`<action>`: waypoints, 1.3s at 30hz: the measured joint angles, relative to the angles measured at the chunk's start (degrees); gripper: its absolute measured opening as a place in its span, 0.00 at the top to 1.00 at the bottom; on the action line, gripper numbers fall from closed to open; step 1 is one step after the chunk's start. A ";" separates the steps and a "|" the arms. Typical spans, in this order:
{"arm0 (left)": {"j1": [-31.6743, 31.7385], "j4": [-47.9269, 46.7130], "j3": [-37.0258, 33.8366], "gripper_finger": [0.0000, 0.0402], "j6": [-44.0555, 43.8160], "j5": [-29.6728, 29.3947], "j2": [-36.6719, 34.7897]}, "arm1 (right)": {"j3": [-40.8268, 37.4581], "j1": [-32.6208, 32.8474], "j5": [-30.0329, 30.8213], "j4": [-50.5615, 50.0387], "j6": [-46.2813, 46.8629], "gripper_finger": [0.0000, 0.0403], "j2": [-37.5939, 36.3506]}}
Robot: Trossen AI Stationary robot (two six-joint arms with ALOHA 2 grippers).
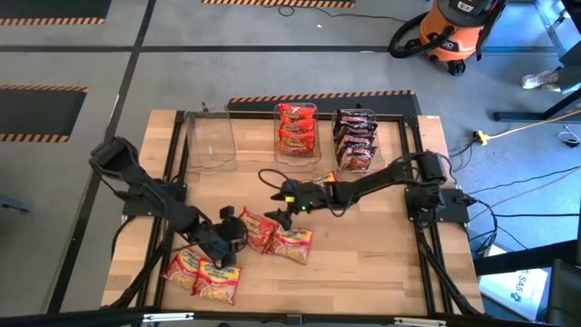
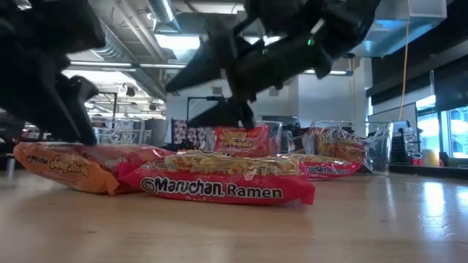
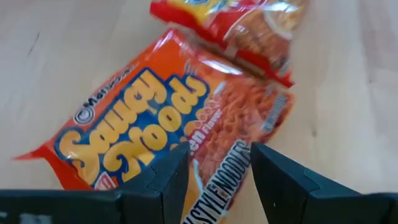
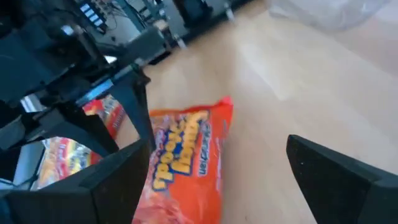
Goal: Sort Maruchan noodles
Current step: Put the orange noodle pack into the middle transparent bin
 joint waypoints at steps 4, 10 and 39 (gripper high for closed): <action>-0.07 0.98 -0.47 0.59 -0.26 -1.25 2.79 | -0.03 -1.57 -3.45 0.71 3.23 0.12 3.50; -0.07 1.46 -0.41 0.59 -0.19 -3.53 4.92 | 1.48 -1.73 -6.40 2.54 5.75 0.12 6.97; 1.70 3.68 1.23 0.59 11.72 -9.32 4.32 | 20.94 -3.16 -29.44 -17.14 1.21 0.12 17.03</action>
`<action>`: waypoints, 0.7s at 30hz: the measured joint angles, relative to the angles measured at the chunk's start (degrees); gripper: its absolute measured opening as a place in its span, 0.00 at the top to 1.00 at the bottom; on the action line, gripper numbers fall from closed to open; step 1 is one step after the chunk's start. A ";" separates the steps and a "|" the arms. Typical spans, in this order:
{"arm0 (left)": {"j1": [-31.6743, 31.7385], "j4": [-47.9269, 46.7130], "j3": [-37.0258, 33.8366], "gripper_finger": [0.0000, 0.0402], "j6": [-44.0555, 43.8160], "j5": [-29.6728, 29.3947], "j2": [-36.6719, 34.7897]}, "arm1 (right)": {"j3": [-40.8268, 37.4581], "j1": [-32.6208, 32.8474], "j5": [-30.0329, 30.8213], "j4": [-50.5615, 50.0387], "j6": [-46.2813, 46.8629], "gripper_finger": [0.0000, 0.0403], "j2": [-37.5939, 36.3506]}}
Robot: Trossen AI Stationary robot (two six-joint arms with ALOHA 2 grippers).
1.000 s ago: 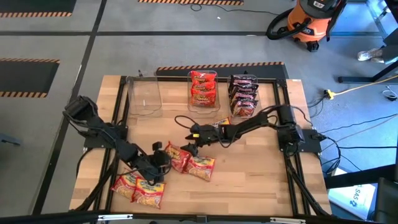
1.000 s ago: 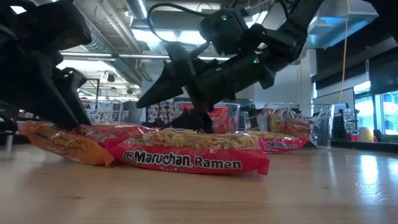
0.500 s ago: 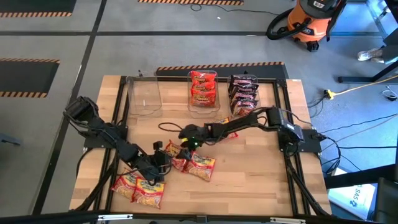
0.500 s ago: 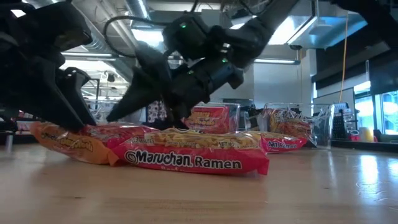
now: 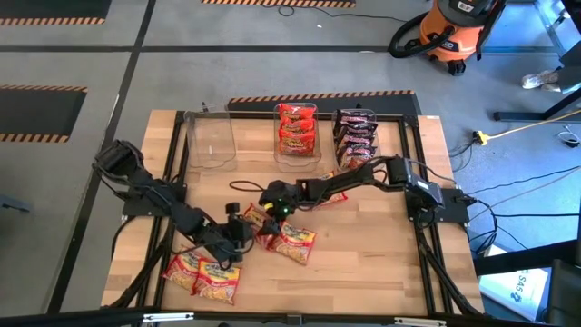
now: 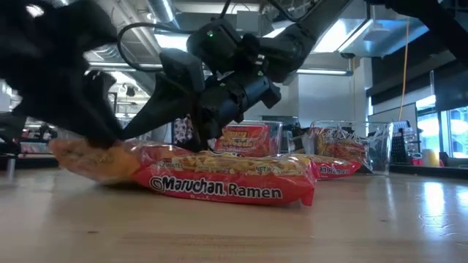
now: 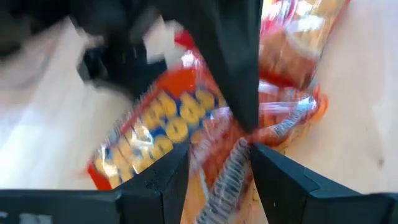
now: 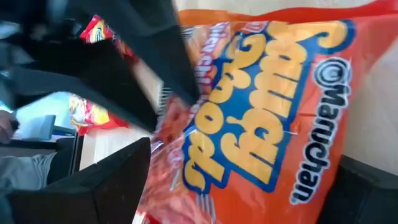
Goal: Sort Maruchan noodles
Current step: Put the orange noodle pack into the middle transparent bin
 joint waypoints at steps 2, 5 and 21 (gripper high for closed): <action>0.00 -1.23 1.78 0.59 -0.02 -0.22 -1.22 | 0.00 0.09 0.56 0.00 -0.61 0.12 0.00; -0.39 -6.51 4.22 0.59 -2.33 4.05 -3.36 | 0.00 0.09 0.81 -0.04 -0.80 0.12 0.00; -3.23 -8.10 2.55 0.59 -19.56 10.46 3.78 | 0.00 0.09 1.82 -0.04 0.50 0.12 0.00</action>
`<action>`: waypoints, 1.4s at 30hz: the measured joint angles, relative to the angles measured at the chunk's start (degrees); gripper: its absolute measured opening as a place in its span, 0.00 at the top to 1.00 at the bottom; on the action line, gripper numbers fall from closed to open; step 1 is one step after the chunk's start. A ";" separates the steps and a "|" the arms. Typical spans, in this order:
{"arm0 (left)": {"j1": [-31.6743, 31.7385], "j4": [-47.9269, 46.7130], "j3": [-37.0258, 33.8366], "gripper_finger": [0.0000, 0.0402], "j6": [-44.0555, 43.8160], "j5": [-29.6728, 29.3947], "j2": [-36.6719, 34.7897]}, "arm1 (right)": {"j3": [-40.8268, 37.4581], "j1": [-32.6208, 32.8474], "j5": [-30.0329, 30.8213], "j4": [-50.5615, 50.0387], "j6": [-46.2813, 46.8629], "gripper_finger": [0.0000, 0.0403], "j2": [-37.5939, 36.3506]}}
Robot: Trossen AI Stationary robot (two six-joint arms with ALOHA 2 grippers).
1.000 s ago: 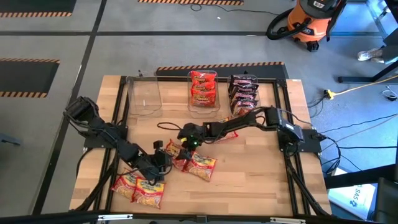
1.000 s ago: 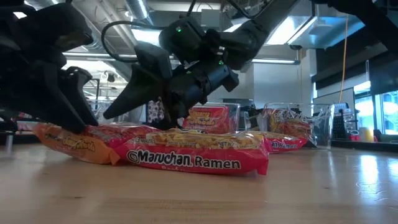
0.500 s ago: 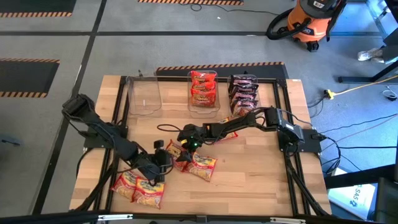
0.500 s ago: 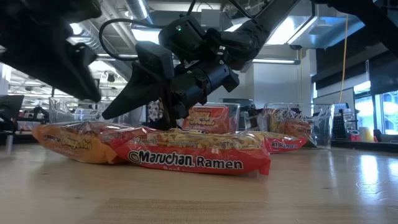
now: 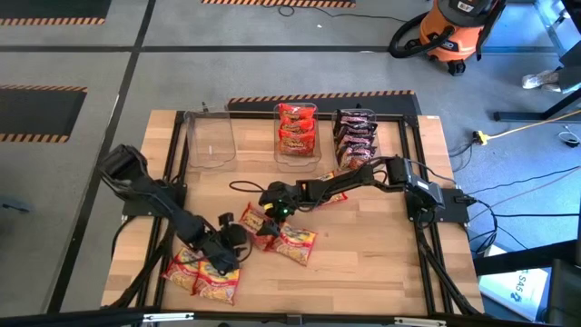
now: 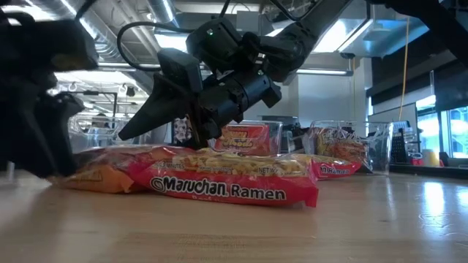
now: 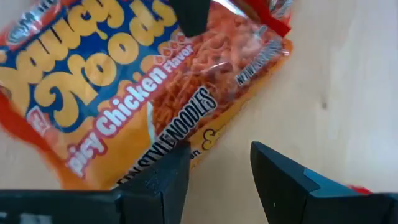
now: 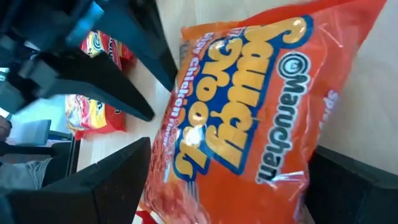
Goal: Sort Maruchan noodles
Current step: Put the orange noodle pack into the middle transparent bin
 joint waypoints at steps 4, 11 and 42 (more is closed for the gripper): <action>1.50 0.31 0.02 0.59 1.08 -0.92 2.68 | 0.00 0.00 0.00 0.02 0.17 0.12 0.00; 1.82 1.38 0.00 0.59 1.92 -4.76 3.41 | 0.00 0.00 -0.11 0.04 -0.02 0.12 0.00; 1.13 -7.97 -0.02 0.59 7.27 1.94 -5.27 | -0.01 -0.44 -0.60 1.86 -2.76 0.68 0.02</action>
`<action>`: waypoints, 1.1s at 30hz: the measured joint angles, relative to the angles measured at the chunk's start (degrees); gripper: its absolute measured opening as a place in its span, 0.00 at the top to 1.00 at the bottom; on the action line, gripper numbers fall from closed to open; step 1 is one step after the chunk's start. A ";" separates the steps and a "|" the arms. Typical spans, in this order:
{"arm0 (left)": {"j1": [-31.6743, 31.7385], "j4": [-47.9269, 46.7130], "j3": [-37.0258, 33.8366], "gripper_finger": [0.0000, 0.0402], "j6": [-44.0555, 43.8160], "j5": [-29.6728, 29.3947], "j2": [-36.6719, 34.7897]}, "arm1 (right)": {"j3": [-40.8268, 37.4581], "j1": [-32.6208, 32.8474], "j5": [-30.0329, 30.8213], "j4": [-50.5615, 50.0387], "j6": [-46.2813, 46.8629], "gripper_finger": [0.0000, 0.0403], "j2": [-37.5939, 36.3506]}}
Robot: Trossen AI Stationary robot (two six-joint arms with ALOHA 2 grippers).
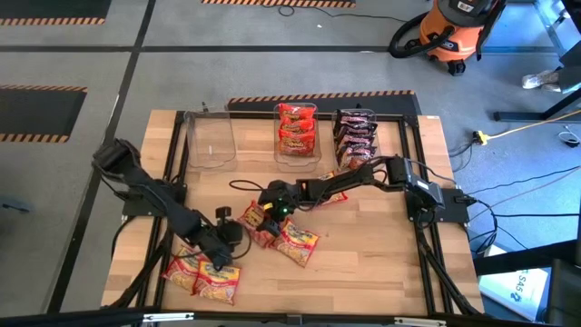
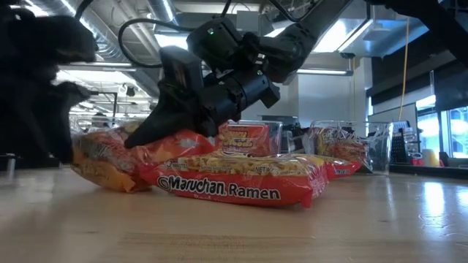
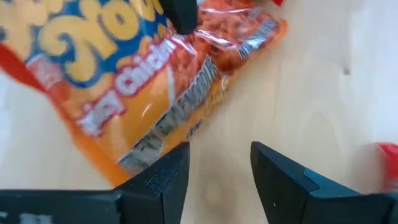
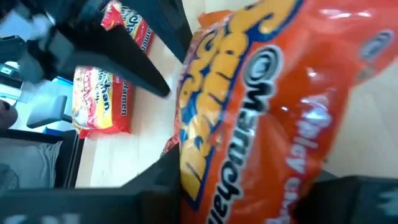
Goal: Sort Maruchan noodles
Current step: Put the orange noodle pack into the middle transparent bin
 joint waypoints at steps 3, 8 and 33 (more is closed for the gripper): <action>-0.48 -3.67 0.00 0.59 0.26 0.42 -4.63 | 0.04 -0.09 0.19 0.20 -1.66 0.74 0.00; -1.79 -9.00 0.00 0.59 0.21 0.41 -11.91 | -0.02 -0.81 0.52 -0.04 -4.37 0.75 -0.77; 5.53 -13.36 0.02 0.59 21.78 -1.48 -35.64 | 0.08 -24.12 19.46 -34.73 -49.90 0.73 -30.18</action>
